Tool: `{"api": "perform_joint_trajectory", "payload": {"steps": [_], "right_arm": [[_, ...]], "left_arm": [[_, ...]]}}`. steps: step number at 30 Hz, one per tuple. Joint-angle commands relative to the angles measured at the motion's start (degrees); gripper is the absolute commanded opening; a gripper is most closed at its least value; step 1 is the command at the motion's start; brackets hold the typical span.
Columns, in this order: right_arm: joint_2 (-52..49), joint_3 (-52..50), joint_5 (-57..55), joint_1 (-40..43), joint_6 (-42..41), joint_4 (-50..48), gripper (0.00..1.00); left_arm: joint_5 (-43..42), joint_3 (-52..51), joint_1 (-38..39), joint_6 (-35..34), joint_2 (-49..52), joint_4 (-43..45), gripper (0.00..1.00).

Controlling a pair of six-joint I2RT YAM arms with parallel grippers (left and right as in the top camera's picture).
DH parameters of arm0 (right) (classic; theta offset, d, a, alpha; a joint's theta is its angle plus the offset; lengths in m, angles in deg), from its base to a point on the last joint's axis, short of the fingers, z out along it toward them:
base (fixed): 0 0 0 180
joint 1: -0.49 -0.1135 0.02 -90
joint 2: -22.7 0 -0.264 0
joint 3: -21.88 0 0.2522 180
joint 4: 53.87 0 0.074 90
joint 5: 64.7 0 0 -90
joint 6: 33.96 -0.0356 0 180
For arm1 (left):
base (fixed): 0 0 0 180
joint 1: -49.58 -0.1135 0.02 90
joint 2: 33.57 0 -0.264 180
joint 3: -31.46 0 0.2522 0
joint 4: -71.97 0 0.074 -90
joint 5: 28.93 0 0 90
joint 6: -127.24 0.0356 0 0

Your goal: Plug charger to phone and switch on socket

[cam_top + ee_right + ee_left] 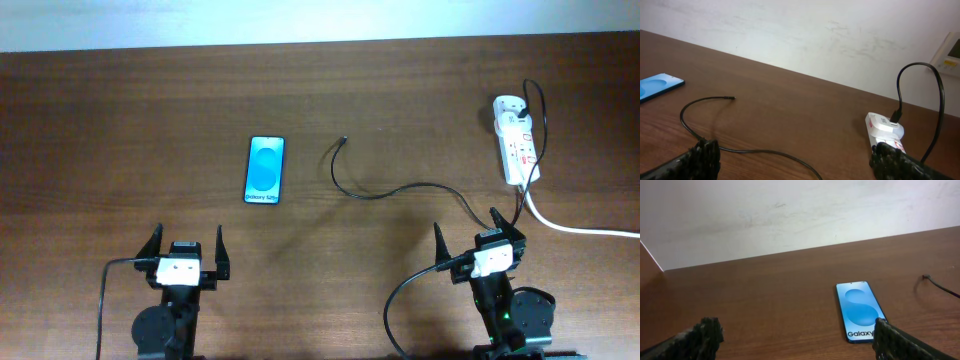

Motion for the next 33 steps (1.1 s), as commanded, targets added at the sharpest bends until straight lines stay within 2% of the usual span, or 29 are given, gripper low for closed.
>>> {"api": "perform_joint_trajectory", "payload": {"steps": [1, 13, 18, 22, 24, 28, 33], "right_arm": [[0.7, -0.3, -0.4, -0.3, -0.4, 0.3, 0.98], [0.7, -0.3, -0.1, -0.3, -0.4, 0.3, 0.98], [0.6, -0.3, -0.2, -0.3, -0.4, 0.2, 0.98], [0.6, -0.3, -0.2, -0.3, -0.4, 0.2, 0.98], [0.6, -0.3, -0.3, -0.3, -0.4, 0.2, 0.99], [0.6, 1.1, -0.2, -0.3, -0.4, 0.2, 0.98], [-0.8, 8.7, -0.2, -0.3, -1.2, 0.5, 0.98]], "left_arm": [[0.4, -0.1, -0.1, 0.5, -0.5, -0.5, 0.99], [0.4, -0.1, -0.1, 0.6, -0.5, 0.0, 0.99], [0.5, -0.1, -0.1, 0.6, -0.5, 5.6, 0.99], [0.4, -0.1, -0.1, 0.8, -0.1, 5.9, 0.99], [0.4, -0.1, -0.1, 3.8, 2.8, 7.6, 0.99], [0.2, 1.6, -0.1, 3.7, 10.4, 15.8, 0.99], [-2.7, 14.8, -0.1, 3.8, 27.3, 16.0, 0.99]]}}
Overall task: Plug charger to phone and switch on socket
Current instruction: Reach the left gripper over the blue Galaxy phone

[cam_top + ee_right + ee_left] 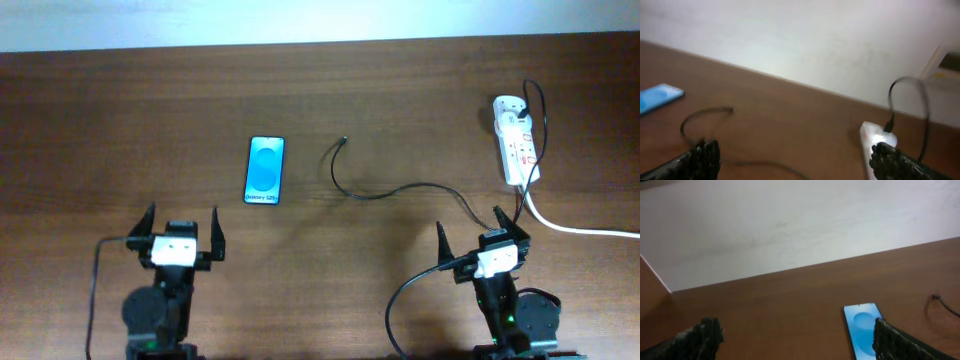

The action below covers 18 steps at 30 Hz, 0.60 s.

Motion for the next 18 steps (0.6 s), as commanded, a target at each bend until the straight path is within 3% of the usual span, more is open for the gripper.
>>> {"api": "perform_joint_trajectory", "payload": {"steps": [1, 7, 11, 18], "right_arm": [[-1.3, 6.3, -0.1, -0.3, -1.8, 0.0, 0.98], [-12.5, 20.9, 0.2, -0.3, -1.8, 10.0, 0.98], [-25.8, 34.0, 1.0, -0.3, -1.8, 16.7, 0.98], [-51.0, 53.7, 15.9, -0.3, -6.8, 24.8, 0.98]], "left_arm": [[-2.4, 9.7, -0.1, 0.7, 8.7, -0.1, 0.99], [-8.4, 27.8, -0.1, 0.7, 23.6, -10.0, 0.99], [-10.4, 40.7, -0.1, 0.7, 32.6, -20.4, 0.99], [-25.0, 58.6, -0.1, 0.7, 51.4, -27.8, 0.99]]}}
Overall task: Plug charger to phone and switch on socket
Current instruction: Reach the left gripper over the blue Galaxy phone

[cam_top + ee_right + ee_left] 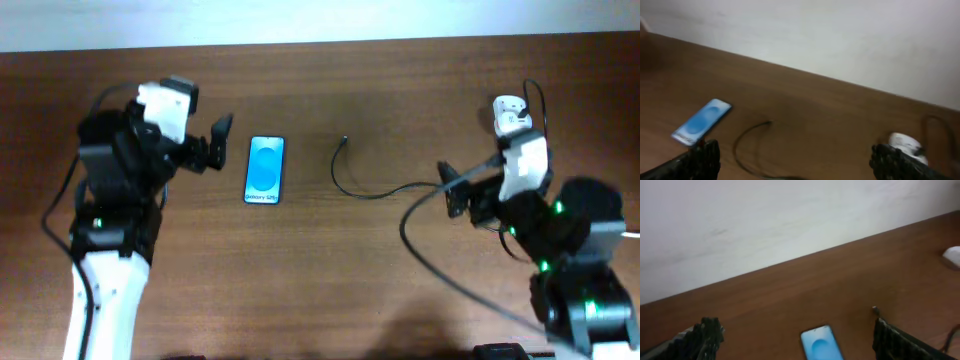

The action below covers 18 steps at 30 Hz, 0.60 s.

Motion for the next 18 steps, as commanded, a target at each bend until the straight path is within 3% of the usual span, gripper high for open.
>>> {"api": "perform_joint_trajectory", "payload": {"steps": [1, 6, 11, 18], "right_arm": [[-7.5, 7.2, 6.9, -0.3, -2.3, 5.6, 0.98], [-18.3, 18.5, 6.8, -0.3, -2.3, 19.2, 0.98], [-20.0, 20.6, 5.1, -0.3, -1.6, 20.7, 0.98], [-20.0, 20.5, 5.6, -0.3, -1.8, 24.6, 0.98]], "left_arm": [[-8.0, 5.9, -0.1, 0.5, 6.0, -1.9, 0.99], [-8.4, 20.5, -0.1, 0.5, 16.1, -15.5, 0.99], [-8.8, 40.7, -0.1, 1.6, 28.5, -38.0, 0.99], [-15.1, 41.6, -0.1, 1.5, 29.2, -45.9, 0.99]]}}
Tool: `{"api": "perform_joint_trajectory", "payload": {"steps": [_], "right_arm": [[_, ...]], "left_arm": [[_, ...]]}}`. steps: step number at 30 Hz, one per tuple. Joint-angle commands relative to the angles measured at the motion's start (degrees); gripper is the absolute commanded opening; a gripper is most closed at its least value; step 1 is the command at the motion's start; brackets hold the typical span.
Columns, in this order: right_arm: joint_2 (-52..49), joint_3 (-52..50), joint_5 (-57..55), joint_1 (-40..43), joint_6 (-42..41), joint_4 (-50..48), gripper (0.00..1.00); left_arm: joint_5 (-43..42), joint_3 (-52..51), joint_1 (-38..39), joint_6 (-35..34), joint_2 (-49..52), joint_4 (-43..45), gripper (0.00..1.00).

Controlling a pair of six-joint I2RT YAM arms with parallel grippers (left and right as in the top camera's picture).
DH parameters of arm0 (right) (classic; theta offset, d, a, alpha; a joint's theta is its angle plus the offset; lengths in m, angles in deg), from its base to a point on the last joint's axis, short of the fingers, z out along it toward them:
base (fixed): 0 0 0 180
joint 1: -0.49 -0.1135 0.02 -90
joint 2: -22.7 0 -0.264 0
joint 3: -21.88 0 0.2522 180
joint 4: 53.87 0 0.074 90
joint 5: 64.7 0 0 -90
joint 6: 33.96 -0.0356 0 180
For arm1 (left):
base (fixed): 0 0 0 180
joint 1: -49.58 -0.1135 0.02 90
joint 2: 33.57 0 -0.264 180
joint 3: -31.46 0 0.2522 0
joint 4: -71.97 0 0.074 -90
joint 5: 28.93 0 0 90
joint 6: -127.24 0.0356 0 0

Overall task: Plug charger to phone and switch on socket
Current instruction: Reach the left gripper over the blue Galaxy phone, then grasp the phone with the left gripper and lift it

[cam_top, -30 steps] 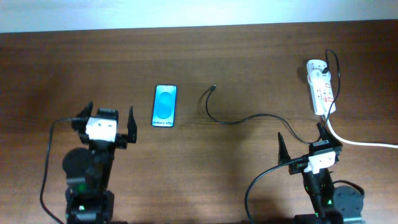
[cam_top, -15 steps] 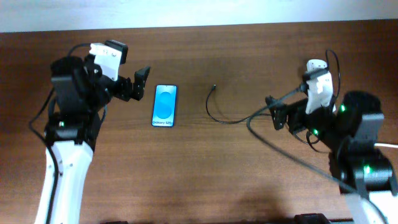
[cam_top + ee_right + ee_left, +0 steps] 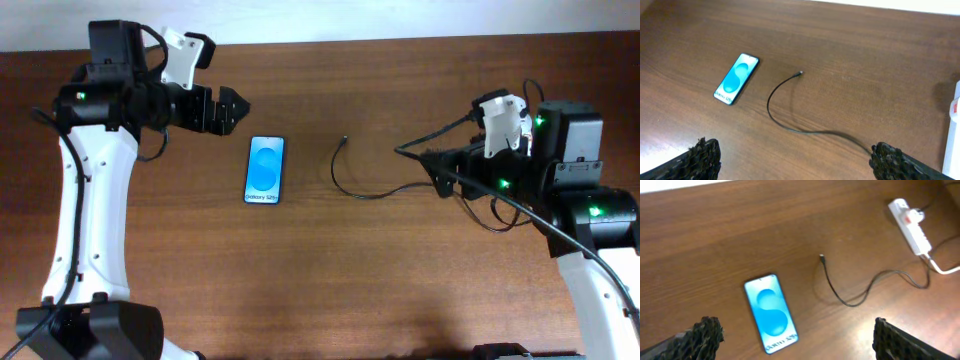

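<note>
The phone [image 3: 265, 169] lies flat on the brown table, its blue screen lit; it also shows in the left wrist view [image 3: 771, 312] and the right wrist view [image 3: 736, 78]. The black charger cable [image 3: 372, 193] curves across the table, its free plug tip [image 3: 345, 140] right of the phone. The white power strip [image 3: 910, 225] lies at the far right and is hidden under my right arm in the overhead view. My left gripper [image 3: 222, 108] hangs open up-left of the phone. My right gripper [image 3: 442, 172] is open above the cable's right part. Both hold nothing.
A white mains lead [image 3: 945, 269] runs off from the power strip toward the right table edge. The bare wooden table [image 3: 330, 270] spreads in front of the phone and cable. A white wall borders the table's far edge [image 3: 350, 20].
Both arms have gone higher and tilted down, so both wrist views now look down on phone and cable. The left gripper has shifted up and right. Both stay open.
Both grippers first sat open and low at the table's front edge, looking toward the wall. Then the left one had shifted slightly left. Then both arms stood raised, left beside the phone, right near the power strip. Now both look down from higher still.
</note>
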Motion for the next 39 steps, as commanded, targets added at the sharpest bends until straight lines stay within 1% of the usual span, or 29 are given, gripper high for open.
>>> {"api": "perform_joint_trajectory", "payload": {"steps": [1, 2, 3, 4, 6, 7, 8, 10, 12, 14, 16, 17, 20, 22, 25, 27, 29, 30, 33, 35, 39], "right_arm": [[-0.1, 1.1, -0.1, -0.3, -0.2, 0.8, 0.98], [-0.1, 1.1, -0.1, -0.3, -0.2, 0.9, 0.98], [-0.1, 1.1, -0.1, -0.3, -0.2, 0.9, 0.98], [-0.1, 1.1, -0.1, -0.3, -0.2, 1.1, 0.98], [-0.1, 1.1, -0.1, -0.3, -0.2, 1.9, 0.98], [-0.1, 1.1, -0.1, -0.3, -0.2, 2.6, 0.98], [-0.1, 1.1, -0.1, -0.3, -0.2, 3.0, 0.98], [-0.1, 1.1, -0.1, -0.3, -0.2, 3.4, 0.98], [-0.2, 1.1, -0.1, -0.3, -0.2, 3.4, 0.98], [-0.2, 1.1, -0.1, -0.3, -0.2, 3.7, 0.98], [-0.8, 1.1, -0.1, -0.3, -0.7, 3.9, 0.98], [-1.3, 1.1, -0.1, -0.3, -0.7, 4.0, 0.98], [-3.2, 1.1, -0.1, -0.3, -1.7, 4.1, 0.98], [-4.8, 1.1, -0.1, -0.3, -1.7, 4.4, 0.98], [-6.1, 1.1, -0.1, -0.3, -1.7, 4.5, 0.98], [-6.9, 1.1, -0.1, -0.3, -1.7, 4.5, 0.98], [-7.2, 1.1, -0.1, -0.3, -1.7, 4.5, 0.98], [-7.2, 1.1, -0.1, -0.3, -1.7, 4.5, 0.98], [-7.2, 1.1, -0.1, -0.3, -1.7, 4.5, 0.98], [-7.2, 1.1, -0.2, -0.3, -1.7, 4.6, 0.98], [-7.2, 1.1, -0.4, -0.3, -1.7, 5.0, 0.98]], "left_arm": [[-3.7, 1.4, -0.1, 0.7, 0.3, -1.6, 0.99], [-3.8, 1.4, 0.2, 0.5, 0.8, 0.5, 0.99], [-2.0, 1.4, 0.9, -2.4, 1.1, 2.5, 0.93], [2.7, 1.4, 2.1, -6.9, 1.3, 4.3, 0.89], [14.6, 1.7, 6.1, -9.9, 1.6, 5.6, 0.9], [23.5, 2.3, 9.0, -12.9, 1.9, 5.4, 0.9], [27.3, 2.4, 10.6, -15.6, 2.4, 5.6, 0.9], [27.2, 2.4, 12.2, -18.3, 5.5, 5.3, 0.88], [27.2, 2.4, 12.9, -18.3, 10.0, 4.0, 0.84], [27.3, 2.4, 13.6, -21.2, 15.1, 2.1, 0.83], [27.4, 2.4, 14.6, -23.7, 19.1, 1.1, 0.76], [27.5, 2.4, 15.4, -24.2, 21.3, 0.9, 0.76], [31.7, 2.3, 17.4, -24.2, 25.9, 0.3, 0.8], [31.7, 2.3, 17.8, -24.4, 28.3, -0.9, 0.82], [32.2, 2.3, 17.8, -24.4, 29.7, -1.6, 0.82], [32.4, 2.3, 17.8, -24.4, 31.5, -2.2, 0.88], [35.8, 2.3, 17.8, -24.4, 33.0, -2.4, 0.93], [36.2, 2.3, 17.8, -23.9, 33.2, -2.2, 0.95], [36.2, 2.3, 17.8, -23.7, 33.2, -1.7, 0.95], [36.2, 2.3, 17.5, -21.3, 33.2, -1.7, 0.95], [35.7, 2.3, 16.7, -21.6, 33.2, -1.5, 0.94]]}}
